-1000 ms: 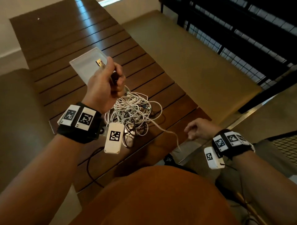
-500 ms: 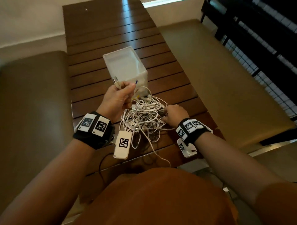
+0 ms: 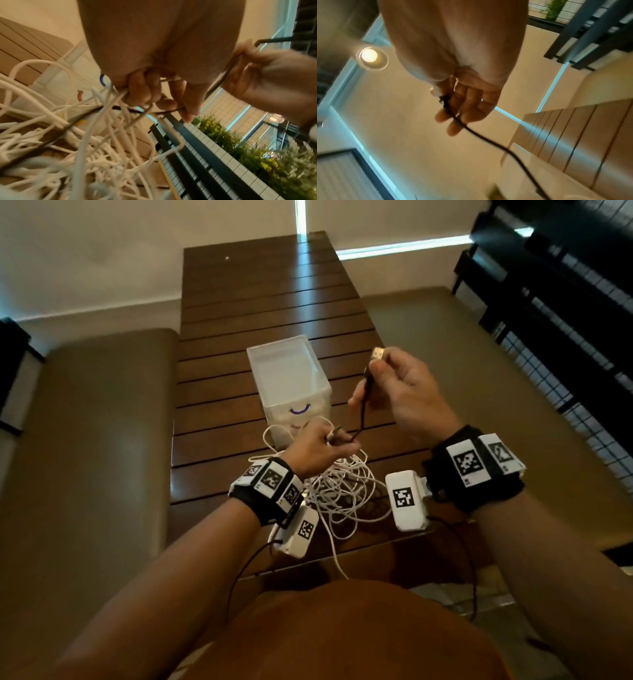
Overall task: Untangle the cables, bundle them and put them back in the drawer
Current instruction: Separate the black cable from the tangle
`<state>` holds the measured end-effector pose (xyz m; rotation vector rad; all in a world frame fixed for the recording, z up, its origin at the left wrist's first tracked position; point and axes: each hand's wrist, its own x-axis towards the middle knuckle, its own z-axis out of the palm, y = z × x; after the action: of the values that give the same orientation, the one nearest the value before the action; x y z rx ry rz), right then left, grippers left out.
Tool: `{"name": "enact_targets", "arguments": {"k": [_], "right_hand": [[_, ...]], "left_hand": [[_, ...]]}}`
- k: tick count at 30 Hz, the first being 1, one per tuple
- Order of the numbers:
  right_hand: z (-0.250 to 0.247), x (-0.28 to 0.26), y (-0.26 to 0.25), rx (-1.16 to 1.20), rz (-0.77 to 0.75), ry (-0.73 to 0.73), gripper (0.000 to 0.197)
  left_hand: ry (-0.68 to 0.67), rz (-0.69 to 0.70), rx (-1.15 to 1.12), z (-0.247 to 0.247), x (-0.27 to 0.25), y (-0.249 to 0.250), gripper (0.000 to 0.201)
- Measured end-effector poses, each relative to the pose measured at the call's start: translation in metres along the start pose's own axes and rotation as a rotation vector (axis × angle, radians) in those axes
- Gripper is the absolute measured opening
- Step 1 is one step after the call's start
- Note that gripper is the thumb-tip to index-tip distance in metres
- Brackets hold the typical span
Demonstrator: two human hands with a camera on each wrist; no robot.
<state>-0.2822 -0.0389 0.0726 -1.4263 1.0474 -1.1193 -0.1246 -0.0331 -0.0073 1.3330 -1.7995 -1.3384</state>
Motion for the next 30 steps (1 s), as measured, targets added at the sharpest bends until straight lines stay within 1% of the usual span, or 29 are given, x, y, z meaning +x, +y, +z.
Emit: {"name": "enact_targets", "arguments": {"k": [2, 5, 7, 9, 10, 12, 14, 15, 16, 18, 19, 20, 21, 23, 24, 25, 26, 28, 29, 30], "right_hand": [[-0.007, 0.005, -0.011, 0.146, -0.023, 0.091, 0.025], [-0.027, 0.01, -0.017, 0.314, -0.031, 0.216, 0.028], [-0.038, 0.011, -0.013, 0.293, -0.009, 0.246, 0.03], [-0.044, 0.008, -0.007, 0.226, 0.016, 0.22, 0.028], [-0.045, 0.005, -0.005, 0.211, 0.02, 0.213, 0.028], [-0.05, 0.003, -0.002, 0.246, 0.021, 0.247, 0.03], [-0.054, 0.002, -0.003, 0.274, 0.026, 0.308, 0.033], [-0.055, 0.003, -0.004, 0.234, 0.028, 0.319, 0.034], [-0.053, 0.002, -0.004, 0.152, 0.03, 0.304, 0.034], [-0.039, -0.002, 0.001, -0.055, 0.037, 0.197, 0.03], [-0.028, -0.006, 0.004, -0.135, 0.048, 0.115, 0.027], [-0.015, -0.01, 0.009, -0.18, 0.072, 0.04, 0.024], [-0.004, -0.014, 0.013, -0.186, 0.102, -0.012, 0.022], [0.015, -0.019, 0.021, -0.111, 0.155, -0.039, 0.023], [0.02, -0.02, 0.024, -0.075, 0.164, -0.029, 0.023], [0.023, -0.019, 0.027, -0.106, 0.155, -0.023, 0.022], [0.023, -0.017, 0.026, -0.222, 0.126, -0.034, 0.021], [0.02, -0.012, 0.02, -0.482, 0.061, -0.094, 0.019], [0.018, -0.009, 0.014, -0.544, 0.041, -0.107, 0.018], [0.017, -0.006, 0.009, -0.546, 0.022, -0.105, 0.016]], "left_hand": [[-0.009, -0.072, 0.071, 0.001, 0.001, -0.015, 0.013], [-0.063, -0.19, 0.29, -0.01, -0.005, -0.041, 0.022], [-0.064, -0.276, 0.31, -0.021, -0.013, -0.057, 0.024], [-0.019, -0.307, 0.291, -0.03, -0.018, -0.067, 0.026], [0.006, -0.313, 0.3, -0.035, -0.02, -0.07, 0.023], [0.022, -0.327, 0.302, -0.043, -0.024, -0.07, 0.015], [0.039, -0.34, 0.236, -0.049, -0.028, -0.067, 0.01], [0.059, -0.323, 0.192, -0.05, -0.028, -0.062, 0.008], [0.086, -0.288, 0.131, -0.051, -0.03, -0.053, 0.012], [0.134, -0.166, -0.068, -0.051, -0.029, -0.03, 0.025], [0.137, -0.108, -0.182, -0.049, -0.028, -0.018, 0.026], [0.112, -0.071, -0.275, -0.047, -0.028, -0.007, 0.024], [0.078, -0.052, -0.371, -0.043, -0.028, 0.004, 0.02], [0.042, -0.021, -0.482, -0.033, -0.028, 0.014, 0.017], [0.054, -0.008, -0.483, -0.029, -0.028, 0.016, 0.017], [0.078, -0.004, -0.492, -0.026, -0.028, 0.016, 0.016], [0.095, -0.011, -0.528, -0.025, -0.028, 0.015, 0.015], [0.145, -0.058, -0.677, -0.028, -0.029, 0.011, 0.017], [0.166, -0.072, -0.746, -0.03, -0.03, 0.01, 0.017], [0.183, -0.081, -0.783, -0.033, -0.029, 0.007, 0.018]]}}
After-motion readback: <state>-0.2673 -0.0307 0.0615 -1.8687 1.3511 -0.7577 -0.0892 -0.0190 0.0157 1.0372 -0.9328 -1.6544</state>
